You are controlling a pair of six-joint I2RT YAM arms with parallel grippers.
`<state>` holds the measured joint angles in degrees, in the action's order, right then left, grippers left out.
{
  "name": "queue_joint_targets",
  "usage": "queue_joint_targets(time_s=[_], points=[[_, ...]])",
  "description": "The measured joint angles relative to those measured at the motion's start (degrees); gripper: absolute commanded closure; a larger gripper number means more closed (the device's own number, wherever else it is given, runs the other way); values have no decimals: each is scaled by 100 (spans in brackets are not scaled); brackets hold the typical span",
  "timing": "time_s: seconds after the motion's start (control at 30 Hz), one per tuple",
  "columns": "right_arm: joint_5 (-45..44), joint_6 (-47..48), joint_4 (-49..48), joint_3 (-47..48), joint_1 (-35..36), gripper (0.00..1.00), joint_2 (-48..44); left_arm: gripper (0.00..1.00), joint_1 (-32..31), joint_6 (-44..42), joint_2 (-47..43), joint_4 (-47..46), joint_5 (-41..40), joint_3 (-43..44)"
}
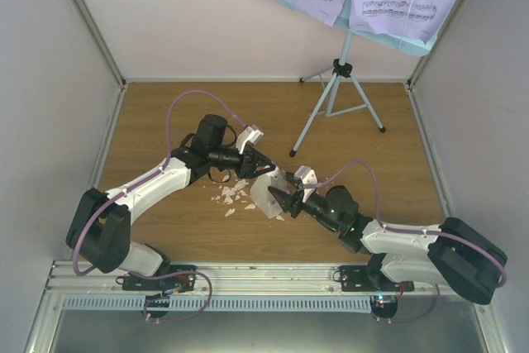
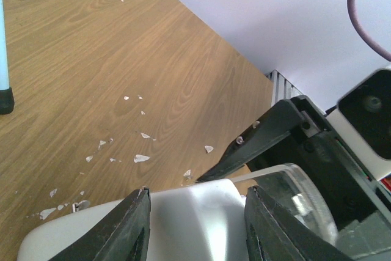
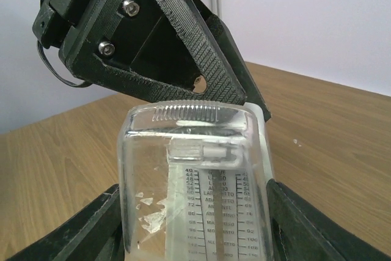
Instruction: Pack up the instrument practice props
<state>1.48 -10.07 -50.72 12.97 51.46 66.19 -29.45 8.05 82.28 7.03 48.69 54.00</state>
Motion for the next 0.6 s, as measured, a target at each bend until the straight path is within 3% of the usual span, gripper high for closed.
queue_joint_targets(time_s=[0.6], points=[[-286, 190, -527, -24, 57, 52, 629, 57, 2, 0, 7, -2, 0, 7]])
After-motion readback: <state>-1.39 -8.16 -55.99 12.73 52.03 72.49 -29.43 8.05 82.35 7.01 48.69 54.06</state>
